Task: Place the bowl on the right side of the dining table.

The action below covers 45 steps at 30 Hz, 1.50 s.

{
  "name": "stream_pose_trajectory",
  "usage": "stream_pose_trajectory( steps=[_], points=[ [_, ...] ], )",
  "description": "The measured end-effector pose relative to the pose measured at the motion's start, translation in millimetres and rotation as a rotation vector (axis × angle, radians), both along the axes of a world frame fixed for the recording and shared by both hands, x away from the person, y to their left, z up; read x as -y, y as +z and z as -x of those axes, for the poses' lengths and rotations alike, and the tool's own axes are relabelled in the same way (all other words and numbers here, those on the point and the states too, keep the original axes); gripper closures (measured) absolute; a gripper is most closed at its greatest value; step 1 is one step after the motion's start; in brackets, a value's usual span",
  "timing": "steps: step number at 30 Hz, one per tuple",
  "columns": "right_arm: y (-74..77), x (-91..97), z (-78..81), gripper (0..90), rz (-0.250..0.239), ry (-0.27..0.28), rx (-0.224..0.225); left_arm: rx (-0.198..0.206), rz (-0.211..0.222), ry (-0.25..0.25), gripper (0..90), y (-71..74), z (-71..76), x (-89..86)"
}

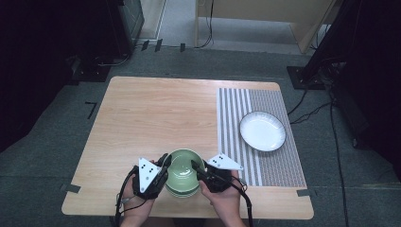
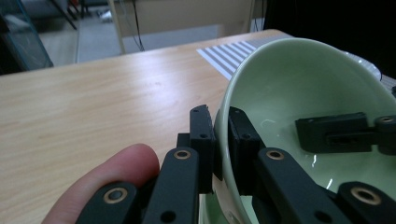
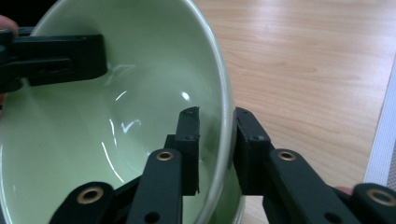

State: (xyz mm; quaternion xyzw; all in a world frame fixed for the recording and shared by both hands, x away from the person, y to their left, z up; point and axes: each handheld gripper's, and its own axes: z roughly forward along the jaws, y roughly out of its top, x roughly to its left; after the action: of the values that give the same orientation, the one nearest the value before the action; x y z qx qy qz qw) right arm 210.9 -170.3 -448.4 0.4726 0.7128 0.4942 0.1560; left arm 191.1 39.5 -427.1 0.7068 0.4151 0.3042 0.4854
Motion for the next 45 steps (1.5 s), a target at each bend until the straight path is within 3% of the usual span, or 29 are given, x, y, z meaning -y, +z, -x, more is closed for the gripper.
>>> stream_pose_trajectory(
  steps=[3,6,7,10,14,16,20,24,30,37,45],
  points=[
    [0.5,3.1,-0.5,83.9,-0.025,-0.042,-0.031,0.053,-0.029,-0.006,81.5,0.7,5.9,6.0],
    [-0.3,8.7,0.0,84.8,-0.067,-0.061,-0.041,0.058,-0.023,-0.013,81.3,0.1,6.9,9.3],
    [0.0,9.0,1.0,84.8,-0.058,-0.069,-0.032,0.050,-0.015,-0.021,81.1,-0.2,6.1,8.6],
    [2.0,8.9,3.7,85.0,-0.042,-0.085,0.005,0.022,0.065,-0.052,78.1,-0.4,3.8,2.8],
    [6.9,11.3,5.4,85.0,-0.017,-0.105,0.048,0.026,0.146,-0.089,53.0,3.6,3.0,-4.2],
    [9.6,14.9,5.4,85.0,-0.024,-0.114,0.057,0.011,0.163,-0.097,37.0,6.6,1.6,-7.6],
    [15.0,20.7,5.6,85.0,-0.015,-0.127,0.093,-0.003,0.220,-0.110,25.4,12.1,-0.9,-16.0],
    [19.6,27.1,5.3,85.0,0.009,-0.153,0.129,0.008,0.271,-0.115,23.7,18.4,-1.8,-27.1],
    [23.4,37.7,2.7,85.0,0.011,-0.181,0.141,0.001,0.315,-0.105,23.7,21.7,-5.1,-40.9],
    [25.9,47.1,-0.2,85.0,0.008,-0.203,0.145,-0.037,0.309,-0.021,23.7,12.7,-15.6,-58.9],
    [26.5,56.5,-2.8,84.9,0.010,-0.224,0.143,-0.098,0.263,0.086,23.7,-10.8,-26.2,-72.7]
  ],
)
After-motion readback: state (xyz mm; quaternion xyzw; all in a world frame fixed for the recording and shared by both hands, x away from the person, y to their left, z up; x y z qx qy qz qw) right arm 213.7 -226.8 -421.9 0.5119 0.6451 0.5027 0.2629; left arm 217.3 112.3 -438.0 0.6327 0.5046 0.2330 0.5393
